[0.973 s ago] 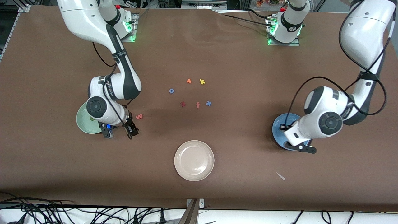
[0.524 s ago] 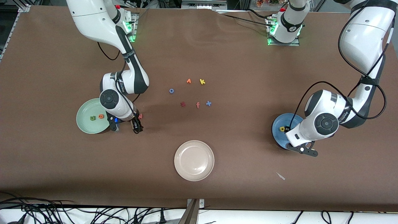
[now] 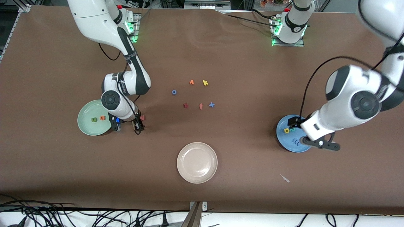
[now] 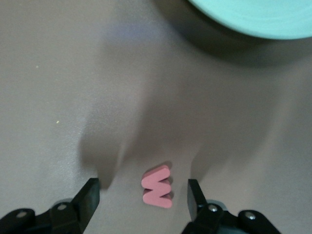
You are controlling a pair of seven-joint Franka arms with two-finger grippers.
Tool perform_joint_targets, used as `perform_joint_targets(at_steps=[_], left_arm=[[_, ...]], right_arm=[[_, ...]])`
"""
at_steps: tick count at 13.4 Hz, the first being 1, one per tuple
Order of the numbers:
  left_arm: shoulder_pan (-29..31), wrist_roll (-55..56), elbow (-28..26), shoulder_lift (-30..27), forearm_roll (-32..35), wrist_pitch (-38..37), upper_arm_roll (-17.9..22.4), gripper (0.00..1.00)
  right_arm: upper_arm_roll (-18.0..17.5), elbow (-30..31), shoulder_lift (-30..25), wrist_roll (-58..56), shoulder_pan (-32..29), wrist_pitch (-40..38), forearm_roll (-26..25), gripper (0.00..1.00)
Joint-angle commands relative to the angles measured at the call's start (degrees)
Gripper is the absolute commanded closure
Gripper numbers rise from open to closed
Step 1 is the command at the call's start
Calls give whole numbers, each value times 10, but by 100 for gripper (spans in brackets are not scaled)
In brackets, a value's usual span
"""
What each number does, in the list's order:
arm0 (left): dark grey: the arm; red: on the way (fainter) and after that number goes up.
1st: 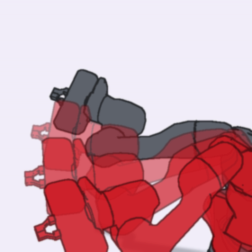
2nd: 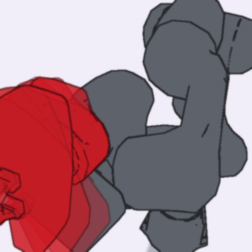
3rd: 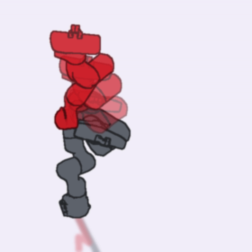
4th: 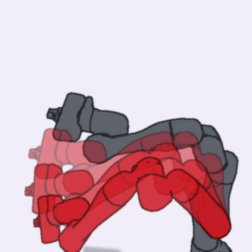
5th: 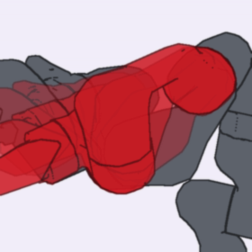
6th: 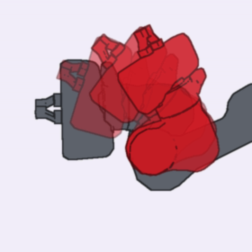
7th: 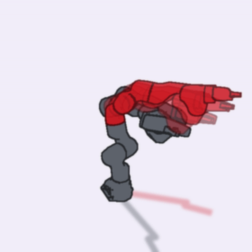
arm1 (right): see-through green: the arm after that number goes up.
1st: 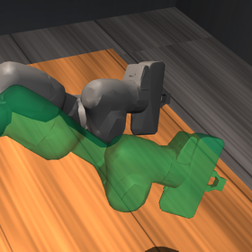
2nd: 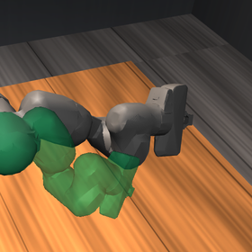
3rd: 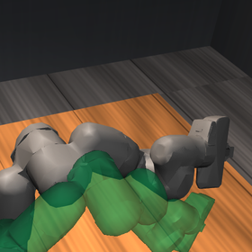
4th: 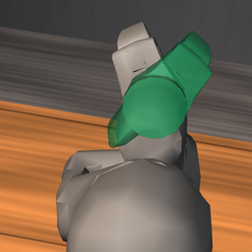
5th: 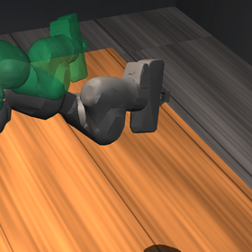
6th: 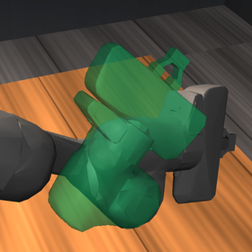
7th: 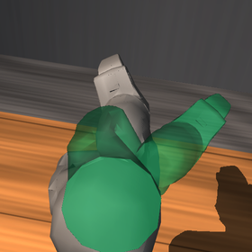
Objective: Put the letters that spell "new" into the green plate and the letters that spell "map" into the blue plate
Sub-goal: 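Retract the left gripper while the right gripper carries the pink letter to green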
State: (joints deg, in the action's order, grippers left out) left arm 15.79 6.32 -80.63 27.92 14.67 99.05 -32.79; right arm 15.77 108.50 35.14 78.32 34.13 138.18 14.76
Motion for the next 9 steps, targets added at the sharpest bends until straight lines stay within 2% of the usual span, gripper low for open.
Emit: perform_joint_targets(at_steps=[1, 2, 3, 4, 5, 6, 7, 9], left_arm=[[-2, -10, 68, -36, -27, -89, -5, 0], [-13, -9, 53, -71, -33, -90, 7, 0], [-46, -10, 28, -104, -47, -91, 58, 0], [-104, -11, 8, -138, -83, -90, 136, 0], [-167, -17, 7, -149, -140, -91, 230, 0], [-192, -41, -2, -160, -178, -90, 279, 0], [-192, -59, -29, -174, -180, -82, 283, 0], [-178, -58, -85, -200, -164, -23, 283, 0]], right_arm=[[-1, 8, -3, -9, 1, 13, 13, 42], [-2, 8, -2, -9, 1, 14, 13, 48], [-8, 9, -2, -9, 1, 14, 13, 53], [-15, 8, -2, -9, -3, 14, 14, 59], [-18, 8, -2, -10, -5, 14, 14, 70], [-18, 7, -2, -12, -6, 13, 14, 87], [-18, 7, -2, -20, -7, 12, 14, 100], [-19, 3, 5, -53, -6, 7, 14, 100]])
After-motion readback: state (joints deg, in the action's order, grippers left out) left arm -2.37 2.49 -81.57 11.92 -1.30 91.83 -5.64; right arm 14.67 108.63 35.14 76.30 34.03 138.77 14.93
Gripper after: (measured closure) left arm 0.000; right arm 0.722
